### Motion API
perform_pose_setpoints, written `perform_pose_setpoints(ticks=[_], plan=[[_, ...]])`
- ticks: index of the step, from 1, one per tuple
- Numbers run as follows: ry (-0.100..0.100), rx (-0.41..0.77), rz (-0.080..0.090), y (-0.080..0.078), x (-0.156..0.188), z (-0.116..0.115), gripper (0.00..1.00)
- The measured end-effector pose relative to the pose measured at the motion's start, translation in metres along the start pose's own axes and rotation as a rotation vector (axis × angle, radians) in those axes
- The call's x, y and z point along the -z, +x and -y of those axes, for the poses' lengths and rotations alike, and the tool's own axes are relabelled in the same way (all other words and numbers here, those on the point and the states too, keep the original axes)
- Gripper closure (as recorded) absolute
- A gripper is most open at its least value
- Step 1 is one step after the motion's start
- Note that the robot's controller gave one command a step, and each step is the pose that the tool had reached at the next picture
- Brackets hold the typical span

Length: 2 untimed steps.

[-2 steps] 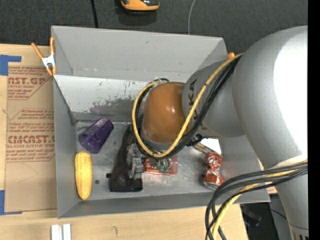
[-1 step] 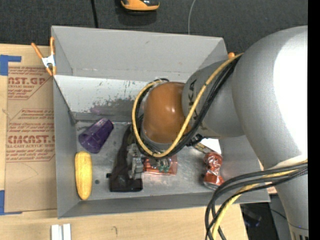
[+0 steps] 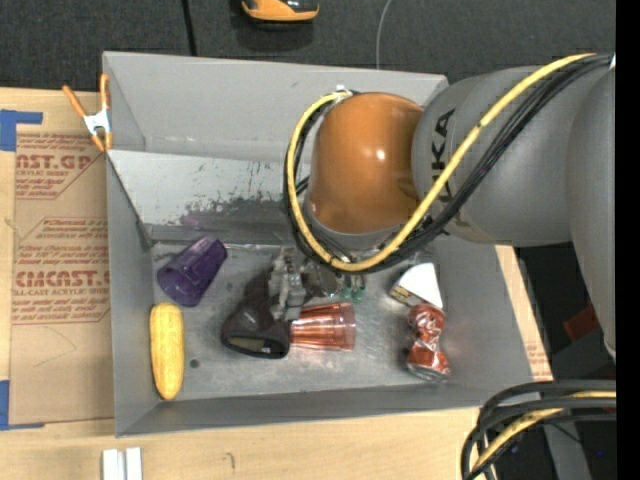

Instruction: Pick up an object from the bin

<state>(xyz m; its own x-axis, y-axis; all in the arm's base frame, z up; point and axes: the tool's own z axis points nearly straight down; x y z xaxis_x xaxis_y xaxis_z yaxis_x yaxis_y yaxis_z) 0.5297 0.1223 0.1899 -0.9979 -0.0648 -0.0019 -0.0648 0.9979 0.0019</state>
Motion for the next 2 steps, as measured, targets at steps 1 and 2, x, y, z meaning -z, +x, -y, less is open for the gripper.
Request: perform_pose_setpoints(ticks=[1, 2], plan=[[0.000, 0.000, 0.000, 0.000, 0.000, 0.000, 1.00], [0.001, -0.004, -0.004, 0.003, 0.031, 0.003, 1.00]])
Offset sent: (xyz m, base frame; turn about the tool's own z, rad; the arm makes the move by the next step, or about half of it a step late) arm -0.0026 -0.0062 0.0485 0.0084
